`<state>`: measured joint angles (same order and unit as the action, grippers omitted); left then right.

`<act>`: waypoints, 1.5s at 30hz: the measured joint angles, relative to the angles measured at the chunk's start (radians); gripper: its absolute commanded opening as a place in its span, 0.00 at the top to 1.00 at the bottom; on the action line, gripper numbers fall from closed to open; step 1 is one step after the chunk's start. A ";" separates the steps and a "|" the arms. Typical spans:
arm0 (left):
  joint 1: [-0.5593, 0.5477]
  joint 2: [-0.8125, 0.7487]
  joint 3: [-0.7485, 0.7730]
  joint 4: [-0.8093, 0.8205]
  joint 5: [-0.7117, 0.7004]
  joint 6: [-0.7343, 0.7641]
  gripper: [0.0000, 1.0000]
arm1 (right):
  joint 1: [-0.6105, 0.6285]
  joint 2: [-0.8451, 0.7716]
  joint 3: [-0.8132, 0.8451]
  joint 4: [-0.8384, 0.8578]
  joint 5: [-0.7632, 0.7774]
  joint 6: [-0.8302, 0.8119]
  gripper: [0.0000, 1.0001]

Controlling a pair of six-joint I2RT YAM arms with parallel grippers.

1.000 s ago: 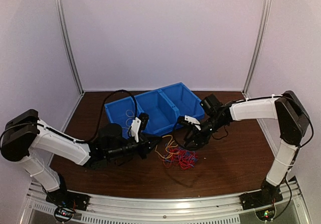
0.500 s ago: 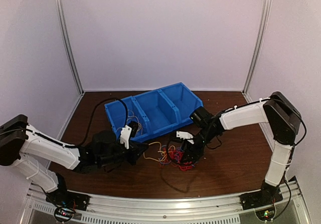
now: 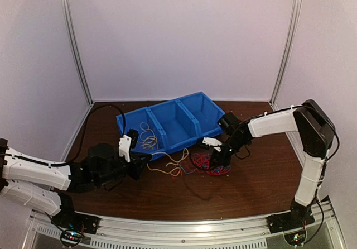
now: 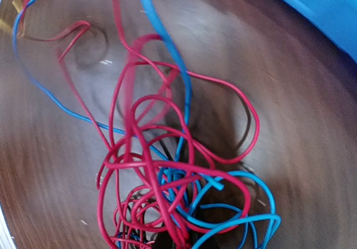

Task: Untangle the cables

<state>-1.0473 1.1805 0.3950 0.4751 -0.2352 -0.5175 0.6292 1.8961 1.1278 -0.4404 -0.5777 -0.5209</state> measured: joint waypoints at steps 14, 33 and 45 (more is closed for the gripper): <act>0.000 -0.217 -0.046 -0.151 -0.129 0.043 1.00 | -0.496 -0.108 0.000 -0.141 0.251 -0.077 1.00; 0.000 -0.200 -0.033 -0.161 -0.060 0.132 1.00 | -0.497 -0.398 0.073 -0.225 0.233 -0.031 0.43; 0.000 0.031 0.098 0.000 0.135 0.191 1.00 | -0.180 -0.510 0.094 -0.263 -0.057 -0.049 0.46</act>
<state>-1.0473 1.2110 0.4934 0.4751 -0.1005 -0.3264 0.4496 1.3865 1.2217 -0.7033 -0.6350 -0.5701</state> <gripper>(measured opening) 0.012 0.539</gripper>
